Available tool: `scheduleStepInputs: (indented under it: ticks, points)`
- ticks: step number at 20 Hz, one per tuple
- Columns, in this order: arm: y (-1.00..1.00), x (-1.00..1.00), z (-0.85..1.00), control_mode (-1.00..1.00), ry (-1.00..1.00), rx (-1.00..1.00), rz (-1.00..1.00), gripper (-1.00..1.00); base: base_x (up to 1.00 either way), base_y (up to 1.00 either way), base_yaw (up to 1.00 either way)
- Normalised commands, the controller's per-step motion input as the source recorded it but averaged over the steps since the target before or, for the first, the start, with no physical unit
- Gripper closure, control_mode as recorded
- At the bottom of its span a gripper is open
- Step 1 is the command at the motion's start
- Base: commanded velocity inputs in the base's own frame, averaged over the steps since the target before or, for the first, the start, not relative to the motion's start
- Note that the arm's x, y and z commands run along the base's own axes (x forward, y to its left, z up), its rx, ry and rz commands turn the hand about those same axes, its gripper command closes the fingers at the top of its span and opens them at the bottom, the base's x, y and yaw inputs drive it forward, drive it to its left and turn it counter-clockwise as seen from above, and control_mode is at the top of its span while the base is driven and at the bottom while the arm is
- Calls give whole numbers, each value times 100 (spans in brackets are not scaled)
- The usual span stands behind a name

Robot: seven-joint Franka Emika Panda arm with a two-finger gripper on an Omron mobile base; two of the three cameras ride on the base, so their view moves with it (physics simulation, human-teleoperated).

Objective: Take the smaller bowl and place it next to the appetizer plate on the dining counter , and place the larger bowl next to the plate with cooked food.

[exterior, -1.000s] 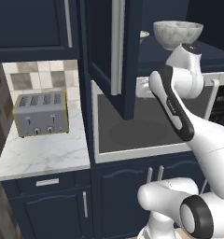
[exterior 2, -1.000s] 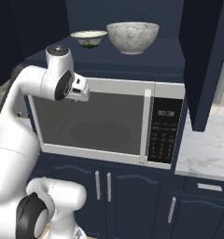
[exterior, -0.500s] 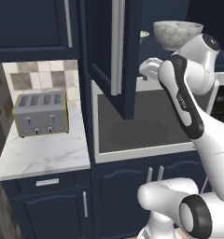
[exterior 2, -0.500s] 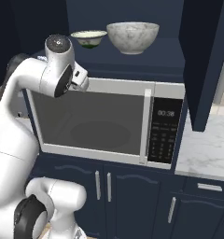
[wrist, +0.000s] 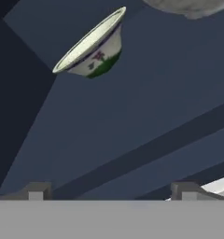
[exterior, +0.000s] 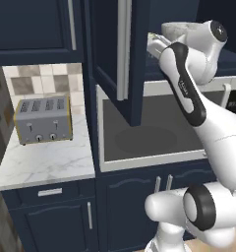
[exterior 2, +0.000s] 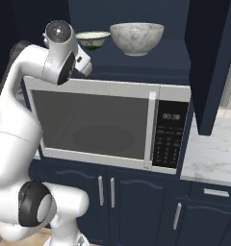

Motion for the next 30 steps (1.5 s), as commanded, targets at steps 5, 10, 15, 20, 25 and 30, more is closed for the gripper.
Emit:
scheduleStepInputs:
  ticks: [5, 10, 15, 20, 25, 30]
  points:
    - [0, 62, 44, -100, -9, 12, -11, -100, 0, 0, 0]
    - [0, 85, 23, -100, 4, 12, -5, -100, 0, 0, 0]
    - [-2, 96, 1, -100, 12, 9, -1, -100, 0, 0, 0]
    - [0, 82, 10, -100, 2, 9, 0, -100, 0, 0, 0]
    - [0, 76, -14, -100, 9, 0, -6, -100, 0, 0, 0]
    - [0, 46, -7, -100, 0, 0, -11, 100, 0, 0, 0]
